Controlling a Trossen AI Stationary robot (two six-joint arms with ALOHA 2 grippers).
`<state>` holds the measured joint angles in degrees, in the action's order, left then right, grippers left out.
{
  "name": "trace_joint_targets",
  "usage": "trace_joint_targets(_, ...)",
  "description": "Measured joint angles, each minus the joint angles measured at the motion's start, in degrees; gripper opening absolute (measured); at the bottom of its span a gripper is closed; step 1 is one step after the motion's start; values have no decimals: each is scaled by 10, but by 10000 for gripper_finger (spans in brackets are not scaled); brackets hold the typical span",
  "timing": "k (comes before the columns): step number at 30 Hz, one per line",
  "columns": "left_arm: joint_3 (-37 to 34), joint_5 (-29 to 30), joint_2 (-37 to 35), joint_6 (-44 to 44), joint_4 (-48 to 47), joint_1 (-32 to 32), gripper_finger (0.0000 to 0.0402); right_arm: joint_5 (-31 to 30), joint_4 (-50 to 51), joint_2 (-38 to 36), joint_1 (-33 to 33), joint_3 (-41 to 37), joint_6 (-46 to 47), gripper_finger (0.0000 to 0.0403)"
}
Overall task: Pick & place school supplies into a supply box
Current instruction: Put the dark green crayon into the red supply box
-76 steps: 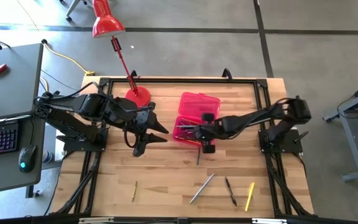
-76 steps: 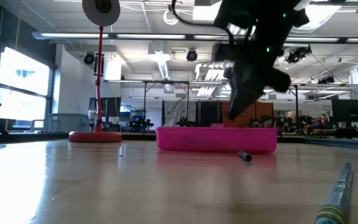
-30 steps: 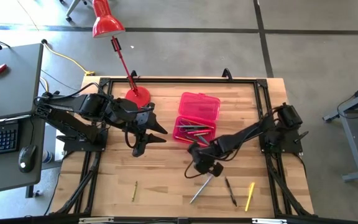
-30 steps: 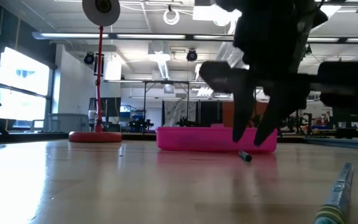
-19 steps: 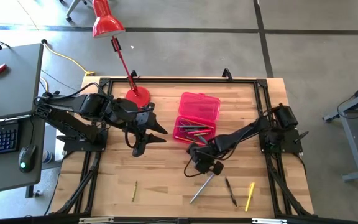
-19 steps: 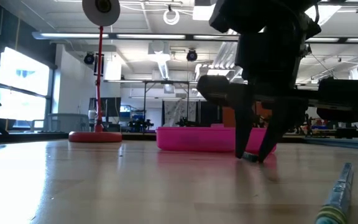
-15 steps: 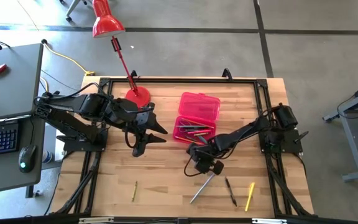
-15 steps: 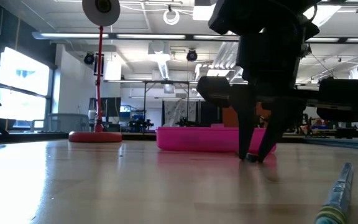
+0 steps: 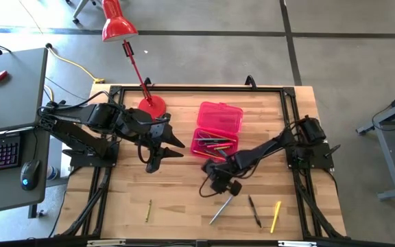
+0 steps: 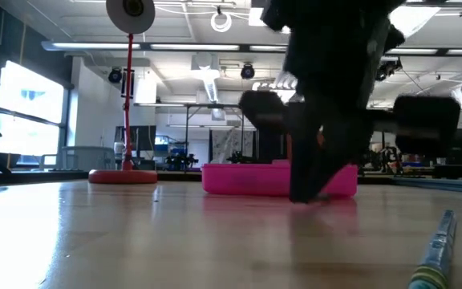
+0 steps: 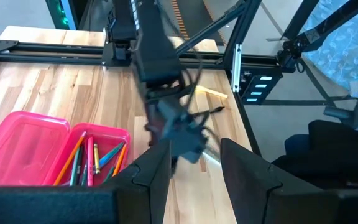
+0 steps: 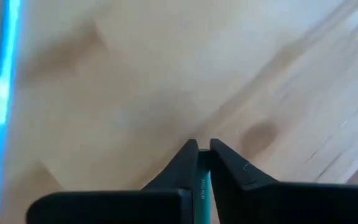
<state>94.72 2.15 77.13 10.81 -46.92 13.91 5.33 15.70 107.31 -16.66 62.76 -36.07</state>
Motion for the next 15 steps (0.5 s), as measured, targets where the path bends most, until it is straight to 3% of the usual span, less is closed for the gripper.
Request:
trace_joint_targets(6,0,0,0,0,0,0,172,-36,56,-2,-24,90,11,11)
trace_joint_targets(11,0,0,0,0,0,0,172,-157,161,-3,-4,160,8,12)
trace_joint_targets(15,0,0,0,2,0,0,172,-200,187,-3,47,169,109,4)
